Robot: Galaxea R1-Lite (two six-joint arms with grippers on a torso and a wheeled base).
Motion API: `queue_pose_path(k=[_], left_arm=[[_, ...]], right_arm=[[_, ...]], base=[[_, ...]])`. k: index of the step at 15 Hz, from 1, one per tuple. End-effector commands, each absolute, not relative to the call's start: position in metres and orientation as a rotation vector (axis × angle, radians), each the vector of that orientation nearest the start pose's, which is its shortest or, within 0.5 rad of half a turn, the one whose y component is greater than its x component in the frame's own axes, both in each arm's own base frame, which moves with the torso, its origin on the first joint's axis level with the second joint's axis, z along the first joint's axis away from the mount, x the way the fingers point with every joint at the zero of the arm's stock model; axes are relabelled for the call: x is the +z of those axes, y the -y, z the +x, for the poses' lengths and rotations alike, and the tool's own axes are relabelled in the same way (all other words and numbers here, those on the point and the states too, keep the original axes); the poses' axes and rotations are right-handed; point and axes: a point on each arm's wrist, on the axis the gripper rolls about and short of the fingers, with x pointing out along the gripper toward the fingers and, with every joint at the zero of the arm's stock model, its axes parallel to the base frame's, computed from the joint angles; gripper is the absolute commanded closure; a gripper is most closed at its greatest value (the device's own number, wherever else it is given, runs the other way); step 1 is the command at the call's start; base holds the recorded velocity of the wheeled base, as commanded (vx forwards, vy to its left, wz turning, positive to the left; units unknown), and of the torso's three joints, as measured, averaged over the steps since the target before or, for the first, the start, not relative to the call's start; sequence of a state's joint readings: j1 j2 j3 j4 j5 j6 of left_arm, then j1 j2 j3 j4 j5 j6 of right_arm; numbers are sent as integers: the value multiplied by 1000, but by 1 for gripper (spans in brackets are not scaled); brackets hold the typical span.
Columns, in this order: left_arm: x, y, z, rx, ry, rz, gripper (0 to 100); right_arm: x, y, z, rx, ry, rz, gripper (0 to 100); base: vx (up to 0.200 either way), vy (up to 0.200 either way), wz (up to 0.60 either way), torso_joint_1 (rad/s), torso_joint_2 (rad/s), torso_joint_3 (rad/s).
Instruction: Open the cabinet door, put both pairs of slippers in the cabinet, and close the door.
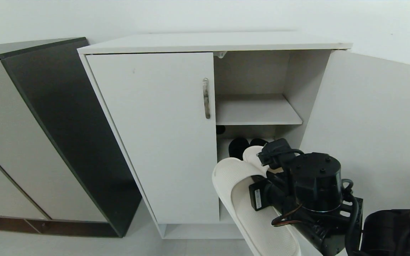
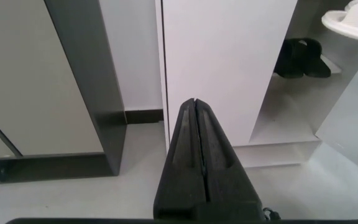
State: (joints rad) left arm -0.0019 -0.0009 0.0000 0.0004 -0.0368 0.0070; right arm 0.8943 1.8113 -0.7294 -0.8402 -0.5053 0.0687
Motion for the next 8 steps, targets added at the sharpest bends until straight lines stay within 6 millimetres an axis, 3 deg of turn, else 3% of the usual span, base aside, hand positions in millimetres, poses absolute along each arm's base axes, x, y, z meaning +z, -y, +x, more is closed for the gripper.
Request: queue_pose_path(k=[1, 4, 7, 8], left_arm=[[75, 1, -23, -38, 0, 8, 100], [75, 1, -23, -40, 0, 8, 100], [75, 1, -23, -38, 0, 6, 100], [75, 1, -23, -40, 0, 8, 100]], right_arm=[[146, -242, 208, 386, -194, -86, 100], [139, -243, 207, 389, -190, -116, 100], [138, -242, 206, 395, -179, -128, 100], [137, -242, 206, 395, -180, -129, 100]], base=[[0, 0, 0, -2, 110, 95], [0, 0, 0, 1, 22, 14], [0, 0, -600, -2, 5, 9], [0, 0, 0, 0, 0, 0]])
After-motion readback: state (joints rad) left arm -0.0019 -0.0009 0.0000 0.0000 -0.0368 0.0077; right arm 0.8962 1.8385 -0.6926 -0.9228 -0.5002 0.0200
